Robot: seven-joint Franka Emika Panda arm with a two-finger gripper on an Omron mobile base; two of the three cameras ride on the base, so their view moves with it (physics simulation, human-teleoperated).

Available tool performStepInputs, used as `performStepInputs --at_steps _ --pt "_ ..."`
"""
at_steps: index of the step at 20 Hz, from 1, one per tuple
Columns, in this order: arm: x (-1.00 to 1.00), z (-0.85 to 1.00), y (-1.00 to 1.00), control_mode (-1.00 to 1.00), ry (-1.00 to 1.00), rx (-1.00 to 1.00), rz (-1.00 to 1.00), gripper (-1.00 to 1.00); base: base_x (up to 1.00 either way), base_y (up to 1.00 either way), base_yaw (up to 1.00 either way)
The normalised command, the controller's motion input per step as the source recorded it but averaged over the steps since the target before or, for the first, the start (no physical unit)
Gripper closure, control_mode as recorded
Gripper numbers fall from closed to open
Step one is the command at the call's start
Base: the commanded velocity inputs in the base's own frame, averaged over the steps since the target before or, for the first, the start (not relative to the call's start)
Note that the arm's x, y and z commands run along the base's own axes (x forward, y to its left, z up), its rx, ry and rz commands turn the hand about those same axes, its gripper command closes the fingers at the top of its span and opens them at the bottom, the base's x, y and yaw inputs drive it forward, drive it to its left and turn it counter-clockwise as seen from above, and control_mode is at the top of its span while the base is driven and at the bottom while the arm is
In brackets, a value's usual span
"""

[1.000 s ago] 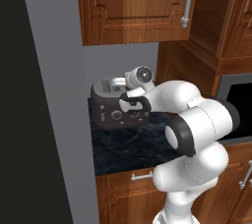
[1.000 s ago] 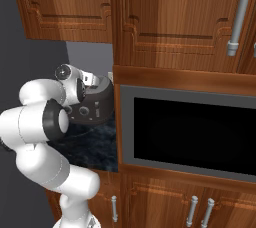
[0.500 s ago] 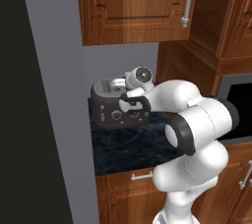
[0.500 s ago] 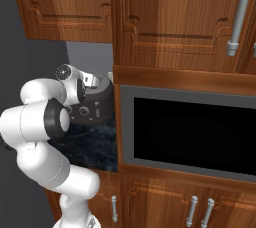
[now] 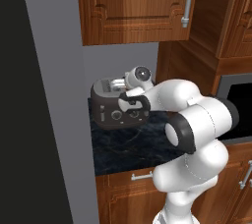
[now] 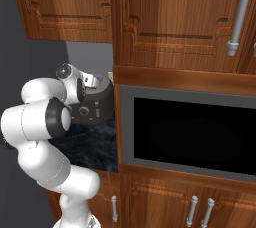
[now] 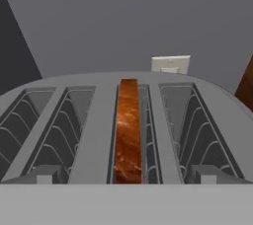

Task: Start the toaster. Once the lever pops up, take the bread to the plate on the dining counter.

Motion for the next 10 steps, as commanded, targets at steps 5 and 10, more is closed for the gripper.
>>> performStepInputs --at_steps 5,10 --pt "0.03 0.0 0.0 -1.0 0.04 0.0 0.0 -1.0 0.0 0.0 0.0" --pt "0.07 0.0 0.0 -1.0 0.03 0.0 0.0 -1.0 0.0 0.0 0.0"
